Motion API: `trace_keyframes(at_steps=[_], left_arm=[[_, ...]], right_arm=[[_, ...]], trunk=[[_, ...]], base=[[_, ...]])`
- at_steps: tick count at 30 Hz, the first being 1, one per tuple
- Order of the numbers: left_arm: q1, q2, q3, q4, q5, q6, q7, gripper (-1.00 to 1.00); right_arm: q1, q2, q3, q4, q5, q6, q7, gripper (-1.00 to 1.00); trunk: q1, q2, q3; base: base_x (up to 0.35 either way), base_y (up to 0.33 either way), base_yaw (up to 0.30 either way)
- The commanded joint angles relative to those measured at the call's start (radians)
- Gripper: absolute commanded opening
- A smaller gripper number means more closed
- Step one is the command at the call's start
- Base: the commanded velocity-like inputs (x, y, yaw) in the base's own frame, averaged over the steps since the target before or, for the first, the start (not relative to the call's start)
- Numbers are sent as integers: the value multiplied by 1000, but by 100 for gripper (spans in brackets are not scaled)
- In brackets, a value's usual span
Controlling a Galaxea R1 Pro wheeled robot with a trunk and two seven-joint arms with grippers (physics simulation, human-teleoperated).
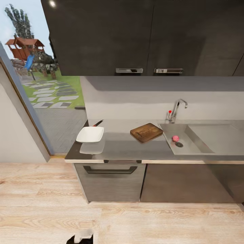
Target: In the kitchen, take the Vidalia onion out of the sink, dice it on the chopping board with the paring knife, put the diced onion into the bowl on the countertop, then place both the paring knife and the chopping board into the sink.
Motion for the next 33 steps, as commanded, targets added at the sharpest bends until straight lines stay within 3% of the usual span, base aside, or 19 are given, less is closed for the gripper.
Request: trace_keyframes(at_steps=[1, 4, 6, 12, 17, 19, 22, 27, 28, 33], left_arm=[[-1, -3, -23, -172, -9, 93, 1, 100], [-1, -5, -67, -356, -8, 253, 3, 100], [-1, -5, -79, -444, -8, 320, 4, 100], [-1, -7, -112, -675, -8, 495, 3, 100], [-1, -8, -141, -817, -8, 607, 1, 100], [-1, -10, -149, -934, -7, 662, -1, 100], [-3, -17, -153, -1001, -6, 714, -1, 100], [-13, -36, -161, -1025, -8, 746, -3, 100], [-40, -47, -165, -1028, -8, 761, -3, 100], [-143, -54, -169, -1030, -4, 846, -3, 100]], right_arm=[[-1, -1, 8, 16, -10, -21, -7, 100], [-1, -1, 8, 36, -10, -50, -9, 100], [-1, -2, 8, 41, -10, -56, -10, 100], [-1, -2, 8, 45, -10, -63, -11, 100], [-1, -2, 8, 46, -10, -65, -11, 100], [-1, -2, 8, 46, -9, -66, -11, 100], [-1, -2, 8, 46, -9, -67, -12, 100], [-1, -2, 8, 46, -8, -67, -12, 100], [-1, -1, 8, 47, -8, -68, -12, 100], [-1, -1, 8, 47, -8, -68, -12, 100]], trunk=[[1, -2, -2], [1, -2, -2], [1, -2, -2], [1, -2, -2], [1, -2, -2], [1, -2, -2], [1, -2, -2], [1, -2, -2], [1, -2, -2], [1, -2, -2]], base=[[0, 0, 0], [0, 0, 0], [0, 0, 0], [0, 0, 0], [0, 0, 0], [0, 0, 0], [0, 0, 0], [0, 0, 0], [0, 0, 0], [0, 0, 0]])
